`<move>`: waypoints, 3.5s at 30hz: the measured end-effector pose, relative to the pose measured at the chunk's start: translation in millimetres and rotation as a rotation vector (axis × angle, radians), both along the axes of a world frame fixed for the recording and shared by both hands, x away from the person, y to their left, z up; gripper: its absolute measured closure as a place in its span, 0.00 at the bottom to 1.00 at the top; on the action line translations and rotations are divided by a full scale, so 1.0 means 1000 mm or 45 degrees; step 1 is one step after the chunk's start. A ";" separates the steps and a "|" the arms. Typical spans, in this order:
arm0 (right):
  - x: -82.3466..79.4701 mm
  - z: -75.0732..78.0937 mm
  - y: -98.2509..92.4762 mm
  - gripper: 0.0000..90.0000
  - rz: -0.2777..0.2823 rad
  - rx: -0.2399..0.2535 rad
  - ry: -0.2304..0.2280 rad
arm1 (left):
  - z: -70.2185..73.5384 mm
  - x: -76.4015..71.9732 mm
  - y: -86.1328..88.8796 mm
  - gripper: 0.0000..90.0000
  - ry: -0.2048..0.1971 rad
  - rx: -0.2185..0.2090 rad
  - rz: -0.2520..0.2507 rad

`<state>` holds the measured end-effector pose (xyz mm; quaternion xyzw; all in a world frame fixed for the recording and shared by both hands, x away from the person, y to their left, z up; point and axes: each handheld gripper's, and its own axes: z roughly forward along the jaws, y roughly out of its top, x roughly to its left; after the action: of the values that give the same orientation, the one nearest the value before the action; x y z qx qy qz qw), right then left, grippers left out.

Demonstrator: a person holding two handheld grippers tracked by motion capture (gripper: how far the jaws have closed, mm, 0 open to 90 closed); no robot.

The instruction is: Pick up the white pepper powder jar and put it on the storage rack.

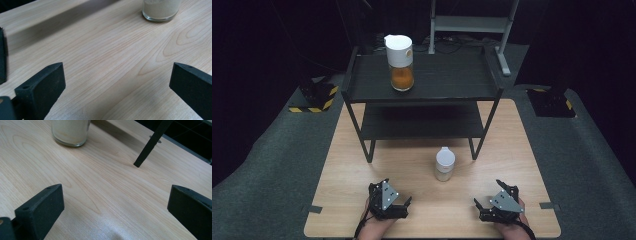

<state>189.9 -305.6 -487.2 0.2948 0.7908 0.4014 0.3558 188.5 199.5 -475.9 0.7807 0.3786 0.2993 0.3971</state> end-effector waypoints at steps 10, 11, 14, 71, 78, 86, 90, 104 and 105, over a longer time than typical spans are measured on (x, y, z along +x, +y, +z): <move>0.000 0.001 -0.004 0.00 -0.008 0.033 0.019 | 0.000 -0.002 -0.006 0.01 -0.022 0.068 -0.034; 0.000 0.001 -0.005 0.00 -0.007 0.037 0.018 | 0.000 -0.002 -0.006 0.01 -0.022 0.068 -0.032; 0.000 0.001 -0.006 0.00 -0.007 0.053 0.023 | 0.001 -0.002 -0.006 0.01 -0.018 0.061 -0.030; 0.024 0.027 0.034 0.00 0.108 0.213 -0.053 | 0.000 -0.002 -0.003 0.01 -0.027 0.072 -0.083; 0.034 0.026 0.044 0.00 0.120 0.233 -0.037 | 0.000 -0.002 -0.003 0.01 -0.030 0.069 -0.090; 0.044 0.024 0.052 0.00 0.131 0.245 -0.028 | 0.000 -0.002 -0.002 0.01 -0.030 0.067 -0.095; 0.049 0.023 0.057 0.00 0.142 0.248 -0.026 | 0.000 -0.002 -0.002 0.01 -0.031 0.066 -0.097; 0.065 0.016 0.070 0.00 0.157 0.275 -0.014 | 0.000 -0.001 0.000 0.01 -0.031 0.059 -0.102; 0.066 0.016 0.071 0.00 0.158 0.275 -0.012 | 0.000 -0.001 0.000 0.01 -0.031 0.058 -0.103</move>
<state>256.4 -234.7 -471.4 0.2799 0.7581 0.5068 0.3001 187.1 199.5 -476.4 0.8005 0.3351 0.3009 0.3954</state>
